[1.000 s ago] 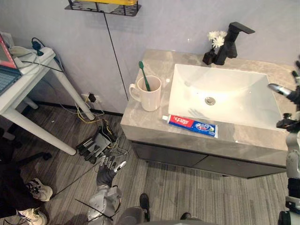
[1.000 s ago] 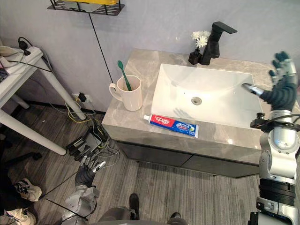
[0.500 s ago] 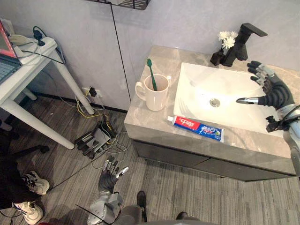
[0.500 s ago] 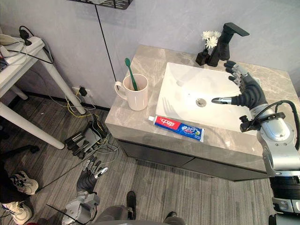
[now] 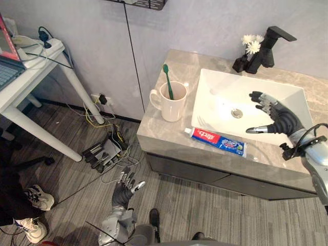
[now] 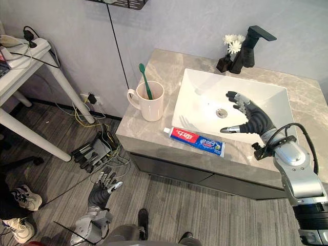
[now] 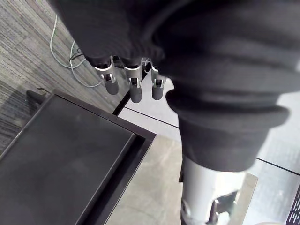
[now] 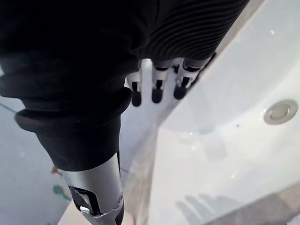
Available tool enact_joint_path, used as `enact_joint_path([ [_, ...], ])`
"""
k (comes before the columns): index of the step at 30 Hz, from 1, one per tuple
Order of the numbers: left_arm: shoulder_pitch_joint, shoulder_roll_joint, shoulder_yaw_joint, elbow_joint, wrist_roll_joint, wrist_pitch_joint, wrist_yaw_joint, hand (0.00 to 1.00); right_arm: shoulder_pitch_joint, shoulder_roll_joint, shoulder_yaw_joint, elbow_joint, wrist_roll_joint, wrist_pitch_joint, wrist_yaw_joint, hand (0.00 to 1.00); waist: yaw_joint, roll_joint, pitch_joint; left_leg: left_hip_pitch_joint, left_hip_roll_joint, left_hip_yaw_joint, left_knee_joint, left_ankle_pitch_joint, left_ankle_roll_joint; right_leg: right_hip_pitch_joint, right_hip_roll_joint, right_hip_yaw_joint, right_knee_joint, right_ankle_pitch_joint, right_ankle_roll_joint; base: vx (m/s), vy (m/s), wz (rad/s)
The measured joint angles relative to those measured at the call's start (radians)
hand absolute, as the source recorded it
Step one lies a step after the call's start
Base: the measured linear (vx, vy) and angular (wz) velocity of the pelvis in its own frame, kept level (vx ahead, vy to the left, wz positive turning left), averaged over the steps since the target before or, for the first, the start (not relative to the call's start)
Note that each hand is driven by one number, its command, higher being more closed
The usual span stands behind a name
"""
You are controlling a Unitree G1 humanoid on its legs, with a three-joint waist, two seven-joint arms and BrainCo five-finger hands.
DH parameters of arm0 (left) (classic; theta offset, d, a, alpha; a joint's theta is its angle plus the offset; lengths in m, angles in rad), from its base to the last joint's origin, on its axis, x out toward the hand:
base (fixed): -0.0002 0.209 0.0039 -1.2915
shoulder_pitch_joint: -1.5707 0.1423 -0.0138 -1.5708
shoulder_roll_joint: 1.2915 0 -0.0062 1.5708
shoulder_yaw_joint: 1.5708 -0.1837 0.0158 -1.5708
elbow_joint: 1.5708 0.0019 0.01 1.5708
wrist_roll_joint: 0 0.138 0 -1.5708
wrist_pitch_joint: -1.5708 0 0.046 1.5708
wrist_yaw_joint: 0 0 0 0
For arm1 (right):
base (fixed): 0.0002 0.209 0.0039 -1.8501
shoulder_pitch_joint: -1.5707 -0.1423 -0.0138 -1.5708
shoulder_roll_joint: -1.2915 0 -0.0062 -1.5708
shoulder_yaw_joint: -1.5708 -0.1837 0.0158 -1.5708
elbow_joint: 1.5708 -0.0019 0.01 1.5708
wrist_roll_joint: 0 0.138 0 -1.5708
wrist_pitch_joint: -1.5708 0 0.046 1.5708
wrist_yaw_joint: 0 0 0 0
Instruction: Organize washtable
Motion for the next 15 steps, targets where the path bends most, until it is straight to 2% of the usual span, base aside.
enact_joint_path([
  [7,-0.001,0.023,-0.012,0.000,-0.034,0.001,-0.001,0.00,0.038,0.001,0.045,-0.010,-0.023,0.000,0.002,0.00,0.000,-0.016,-0.009,-0.003,0.000,0.001,-0.019,0.013,-0.002,-0.013,0.001,0.002,0.000,0.000,0.000,0.00,0.000,0.00],
  [15,-0.002,0.030,-0.020,-0.001,-0.038,0.001,0.000,0.00,0.069,0.014,0.072,-0.010,-0.064,0.000,0.016,0.00,0.001,-0.021,-0.009,-0.009,-0.005,-0.002,-0.048,0.032,0.000,-0.030,0.001,0.000,0.000,0.000,0.000,0.00,0.000,0.00],
])
